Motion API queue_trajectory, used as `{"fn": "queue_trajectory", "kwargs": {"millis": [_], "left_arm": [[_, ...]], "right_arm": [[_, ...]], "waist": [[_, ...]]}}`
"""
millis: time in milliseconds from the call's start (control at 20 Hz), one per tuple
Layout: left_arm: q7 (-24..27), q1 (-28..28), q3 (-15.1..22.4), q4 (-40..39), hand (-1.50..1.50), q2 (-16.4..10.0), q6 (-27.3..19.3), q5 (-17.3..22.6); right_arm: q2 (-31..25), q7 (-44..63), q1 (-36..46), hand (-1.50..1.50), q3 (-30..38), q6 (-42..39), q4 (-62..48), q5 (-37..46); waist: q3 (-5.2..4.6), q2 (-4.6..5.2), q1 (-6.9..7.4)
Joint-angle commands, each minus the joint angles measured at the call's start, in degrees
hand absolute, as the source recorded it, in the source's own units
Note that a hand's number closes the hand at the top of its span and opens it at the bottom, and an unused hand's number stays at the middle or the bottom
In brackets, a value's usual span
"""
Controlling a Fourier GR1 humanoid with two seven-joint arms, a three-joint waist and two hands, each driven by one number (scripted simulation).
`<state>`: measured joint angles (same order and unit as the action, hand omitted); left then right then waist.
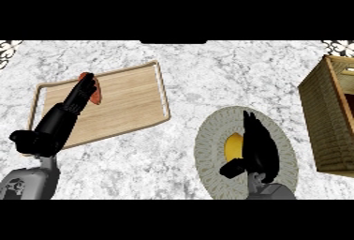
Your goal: Pick the lemon from the placemat and place it in the basket
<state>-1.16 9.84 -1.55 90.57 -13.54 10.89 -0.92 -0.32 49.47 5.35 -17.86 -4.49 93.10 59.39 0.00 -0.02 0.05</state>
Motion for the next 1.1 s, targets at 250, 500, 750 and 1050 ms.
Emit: {"fn": "queue_trajectory", "kwargs": {"millis": [250,500,750,1050], "left_arm": [[1.6,1.9,0.2,-2.6,0.00,3.0,-0.7,-1.7],[-4.2,-2.3,0.1,6.7,0.00,2.4,1.0,-1.0],[-0.4,0.7,-0.7,0.3,0.00,2.2,0.7,-2.3],[-1.0,0.0,-3.1,0.8,0.00,0.9,1.2,-0.7]], "right_arm": [[-0.5,-1.4,1.3,1.50,-0.9,-5.7,-4.2,-2.6],[-0.1,-3.1,-1.9,1.50,-3.4,-1.9,-3.9,-0.9],[-4.2,-9.9,3.6,1.50,-2.1,-0.1,-11.9,1.3],[-16.7,-21.0,-13.6,1.50,-14.8,-6.3,11.0,0.4]], "waist": [[-0.01,0.09,-0.11],[0.01,-0.05,0.08],[0.01,0.10,0.22],[-0.03,-0.69,-1.77]]}}
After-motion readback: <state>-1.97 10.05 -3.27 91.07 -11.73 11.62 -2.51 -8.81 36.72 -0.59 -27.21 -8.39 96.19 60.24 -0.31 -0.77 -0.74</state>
